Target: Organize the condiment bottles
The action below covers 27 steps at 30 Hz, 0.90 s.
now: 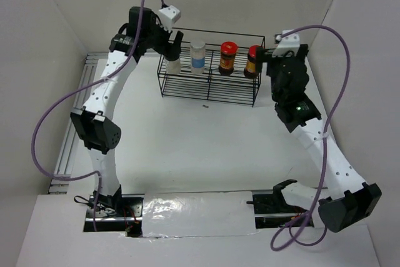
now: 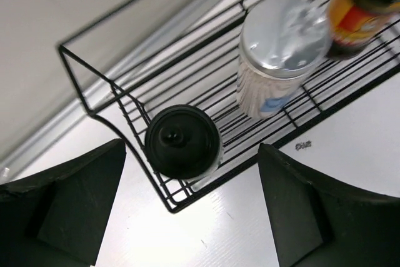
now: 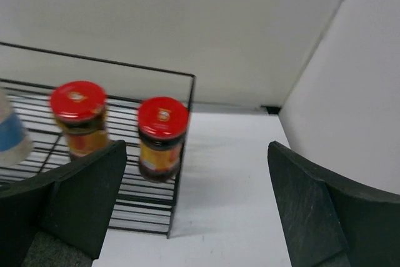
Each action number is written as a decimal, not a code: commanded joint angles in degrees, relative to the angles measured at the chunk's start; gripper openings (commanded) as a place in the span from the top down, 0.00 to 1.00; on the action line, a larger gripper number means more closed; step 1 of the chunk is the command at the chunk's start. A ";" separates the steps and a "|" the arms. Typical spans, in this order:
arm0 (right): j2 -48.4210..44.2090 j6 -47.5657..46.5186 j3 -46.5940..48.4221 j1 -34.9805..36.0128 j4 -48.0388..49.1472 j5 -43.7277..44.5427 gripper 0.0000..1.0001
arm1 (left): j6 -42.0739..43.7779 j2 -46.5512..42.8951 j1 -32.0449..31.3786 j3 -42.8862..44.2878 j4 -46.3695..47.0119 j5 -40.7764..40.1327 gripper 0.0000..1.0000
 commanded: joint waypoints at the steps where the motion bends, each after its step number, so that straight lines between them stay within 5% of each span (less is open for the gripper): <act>1: -2.26 12.32 -1.51 -9.74 -4.90 -3.91 0.00 | -1.86 -10.37 0.32 2.01 4.03 2.94 0.01; 7: -3.23 25.42 -8.00 -34.26 -12.55 -19.02 0.00 | -5.46 -21.09 10.57 -6.15 -1.15 10.14 0.01; 10: -4.28 30.87 -12.40 -43.07 -14.05 -24.30 0.00 | -6.08 -28.89 18.23 -20.54 1.30 11.37 0.01; 15: -4.38 34.04 -16.19 -41.85 -15.19 -16.07 0.00 | -8.18 -33.32 30.70 -39.54 0.43 17.08 0.01; 20: 0.53 43.19 -12.34 -39.83 -21.42 -7.62 0.00 | -9.07 -35.60 36.18 -52.63 1.83 18.06 0.01; 27: 5.64 45.39 -8.54 -37.28 -25.92 -5.41 0.00 | -7.66 -37.98 37.32 -56.35 2.10 18.85 0.01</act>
